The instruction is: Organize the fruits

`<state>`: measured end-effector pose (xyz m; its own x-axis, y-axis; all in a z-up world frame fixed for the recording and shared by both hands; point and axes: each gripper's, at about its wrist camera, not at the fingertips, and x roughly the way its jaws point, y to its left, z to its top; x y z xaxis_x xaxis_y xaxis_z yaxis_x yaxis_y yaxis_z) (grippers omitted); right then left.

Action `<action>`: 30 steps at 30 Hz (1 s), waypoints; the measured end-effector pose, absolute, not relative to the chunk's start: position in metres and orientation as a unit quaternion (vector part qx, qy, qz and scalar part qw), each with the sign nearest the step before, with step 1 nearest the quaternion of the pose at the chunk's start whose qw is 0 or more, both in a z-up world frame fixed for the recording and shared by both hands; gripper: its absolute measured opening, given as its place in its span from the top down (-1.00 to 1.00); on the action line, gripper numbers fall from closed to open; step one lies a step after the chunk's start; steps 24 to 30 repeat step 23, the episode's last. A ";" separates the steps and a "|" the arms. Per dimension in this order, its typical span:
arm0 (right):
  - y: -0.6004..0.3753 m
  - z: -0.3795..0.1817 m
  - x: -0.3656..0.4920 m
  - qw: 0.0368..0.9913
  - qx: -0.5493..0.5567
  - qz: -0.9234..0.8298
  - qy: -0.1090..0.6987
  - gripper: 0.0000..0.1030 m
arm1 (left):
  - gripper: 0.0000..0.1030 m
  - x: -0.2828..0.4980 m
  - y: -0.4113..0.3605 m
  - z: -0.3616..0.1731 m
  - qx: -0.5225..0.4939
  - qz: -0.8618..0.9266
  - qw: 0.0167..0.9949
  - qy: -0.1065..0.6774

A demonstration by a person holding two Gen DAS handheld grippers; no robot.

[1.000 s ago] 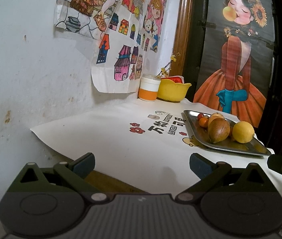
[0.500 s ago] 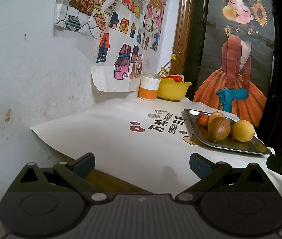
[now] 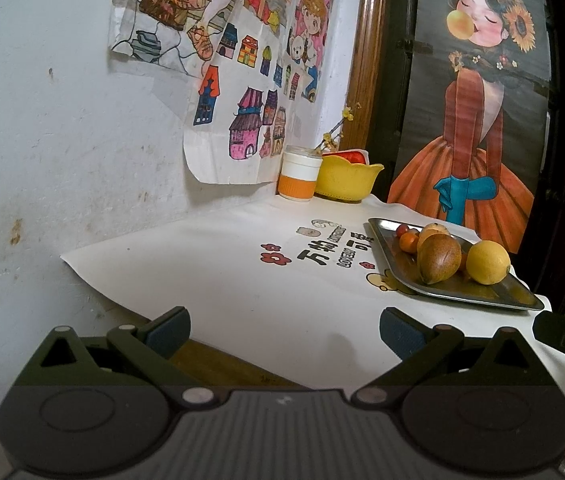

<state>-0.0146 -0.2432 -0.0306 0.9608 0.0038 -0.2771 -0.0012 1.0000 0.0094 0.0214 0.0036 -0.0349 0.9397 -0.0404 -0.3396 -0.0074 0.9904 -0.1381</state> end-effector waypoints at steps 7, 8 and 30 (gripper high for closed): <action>-0.243 -0.031 -0.014 0.990 0.004 0.002 0.140 -0.99 | -0.99 0.018 -0.002 -0.031 -0.050 0.001 0.983 0.179; -0.243 -0.031 -0.014 0.990 0.005 0.001 0.140 -0.99 | -0.99 0.018 -0.003 -0.030 -0.049 0.000 0.983 0.179; -0.243 -0.030 -0.013 0.990 0.004 0.001 0.141 -0.99 | -0.99 0.020 -0.005 -0.028 -0.047 0.005 0.982 0.183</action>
